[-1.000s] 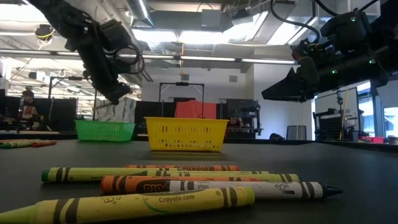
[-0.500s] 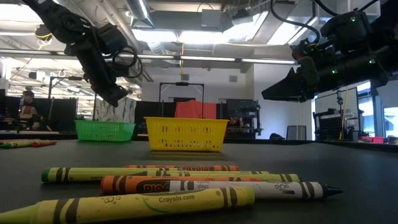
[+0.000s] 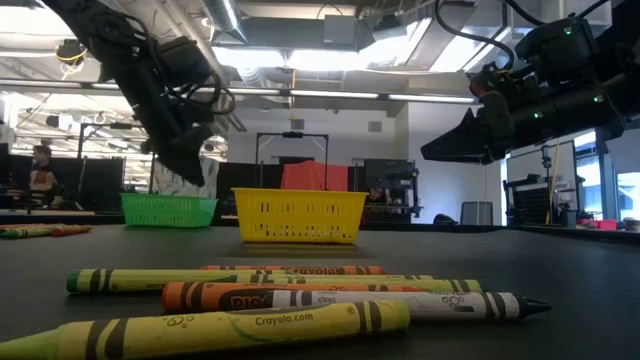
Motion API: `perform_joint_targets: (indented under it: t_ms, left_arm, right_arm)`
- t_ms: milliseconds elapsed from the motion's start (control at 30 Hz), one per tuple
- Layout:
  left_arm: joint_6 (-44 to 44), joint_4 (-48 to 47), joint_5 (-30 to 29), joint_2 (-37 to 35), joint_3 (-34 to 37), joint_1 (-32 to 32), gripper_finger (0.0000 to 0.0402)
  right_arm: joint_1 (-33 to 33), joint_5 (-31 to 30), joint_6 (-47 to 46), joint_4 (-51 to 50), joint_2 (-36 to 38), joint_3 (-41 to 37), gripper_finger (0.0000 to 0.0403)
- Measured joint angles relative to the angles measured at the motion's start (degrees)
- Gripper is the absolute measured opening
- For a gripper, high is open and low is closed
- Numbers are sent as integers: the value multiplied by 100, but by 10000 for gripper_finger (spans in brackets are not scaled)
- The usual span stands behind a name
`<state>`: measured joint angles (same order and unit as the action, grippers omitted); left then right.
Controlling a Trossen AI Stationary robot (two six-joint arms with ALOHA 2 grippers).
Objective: Sort crayons
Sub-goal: Put the orange crayon into the green bin
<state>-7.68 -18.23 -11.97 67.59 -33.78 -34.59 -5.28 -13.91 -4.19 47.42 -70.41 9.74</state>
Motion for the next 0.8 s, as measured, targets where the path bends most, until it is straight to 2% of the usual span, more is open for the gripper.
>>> perform_joint_targets:
  t_ms: [133, 300, 567, 800]
  left_arm:
    - [-631, -770, 452, 0, 0, 281, 101]
    - [-1287, -1631, 745, 0, 0, 660, 101]
    - [-2563, -2952, 801, 0, 2, 1115, 101]
    - [-3384, -3172, 764, 0, 4, 1371, 101]
  right_arm:
    - [0, 0, 0, 0, 0, 0, 160]
    - [0, 0, 0, 0, 0, 0, 160]
    - [0, 2, 0, 0, 0, 0, 160]
    - [0, 2, 0, -2, 0, 0, 160]
